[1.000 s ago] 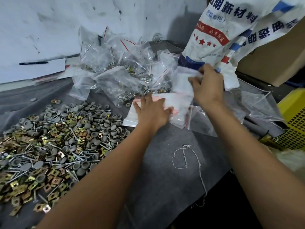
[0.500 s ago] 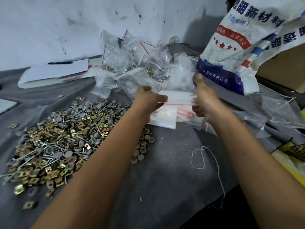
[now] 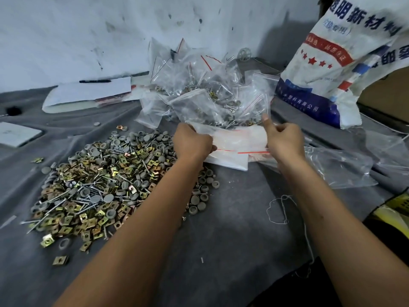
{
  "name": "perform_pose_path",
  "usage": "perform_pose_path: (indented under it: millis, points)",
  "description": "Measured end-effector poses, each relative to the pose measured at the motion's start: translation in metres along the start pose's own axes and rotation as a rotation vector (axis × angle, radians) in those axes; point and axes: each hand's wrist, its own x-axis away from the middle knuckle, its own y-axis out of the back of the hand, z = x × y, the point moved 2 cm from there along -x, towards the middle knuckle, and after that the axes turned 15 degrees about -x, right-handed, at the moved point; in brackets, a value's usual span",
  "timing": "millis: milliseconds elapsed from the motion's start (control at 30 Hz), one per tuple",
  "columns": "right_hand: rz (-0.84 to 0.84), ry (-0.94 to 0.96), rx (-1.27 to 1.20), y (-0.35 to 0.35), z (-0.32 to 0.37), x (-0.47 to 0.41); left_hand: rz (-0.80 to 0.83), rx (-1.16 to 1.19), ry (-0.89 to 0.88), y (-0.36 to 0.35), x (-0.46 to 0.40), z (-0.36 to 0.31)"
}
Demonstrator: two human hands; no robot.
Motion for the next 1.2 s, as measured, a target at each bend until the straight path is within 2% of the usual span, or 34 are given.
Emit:
perform_pose_path:
  millis: [100,200,233,267,333,367,467,533,600,700,767,833,900,1033,1100,1200]
  points:
    - [-0.224,0.06,-0.107,0.01,0.007,0.001,0.007,0.029,-0.025,0.0,0.001,-0.002]
    - [-0.409,0.276,-0.39,0.015,0.031,0.015,0.211,0.111,-0.094,0.001,0.01,-0.013]
    - [-0.419,0.345,-0.465,0.014,0.041,0.022,0.209,0.014,-0.175,0.007,0.013,-0.016]
    - [-0.394,0.403,-0.535,0.011,0.052,0.029,0.126,-0.135,-0.285,0.016,0.016,-0.021]
    - [-0.249,0.446,-0.656,-0.001,0.071,0.046,-0.062,-0.297,-0.448,0.046,0.024,-0.027]
    - [-0.157,0.423,-0.695,-0.01,0.079,0.054,-0.049,-0.254,-0.47,0.061,0.027,-0.028]
    - [0.192,0.315,-0.772,-0.053,0.088,0.088,0.161,0.167,-0.382,0.108,0.035,-0.013]
    - [0.416,0.284,-0.758,-0.086,0.088,0.119,0.114,0.291,-0.37,0.139,0.037,0.005]
    - [0.543,0.295,-0.652,-0.118,0.083,0.149,-0.01,0.325,-0.35,0.168,0.039,0.028]
    - [0.671,0.294,-0.541,-0.155,0.079,0.177,-0.175,0.356,-0.248,0.206,0.042,0.059]
    - [0.766,0.323,-0.452,-0.17,0.076,0.191,-0.348,0.298,-0.228,0.229,0.045,0.079]
    - [0.776,0.484,-0.302,-0.176,0.073,0.199,-0.507,0.193,-0.232,0.246,0.048,0.096]
    - [0.809,0.649,-0.232,-0.175,0.071,0.204,-0.584,0.081,-0.24,0.247,0.052,0.108]
    - [0.918,0.92,-0.082,-0.173,0.062,0.209,-0.541,-0.119,-0.324,0.218,0.063,0.111]
    - [0.913,0.946,-0.039,-0.172,0.057,0.209,-0.493,-0.132,-0.381,0.21,0.065,0.111]
    - [0.951,0.947,-0.083,-0.172,0.054,0.208,-0.42,-0.011,-0.402,0.208,0.062,0.119]
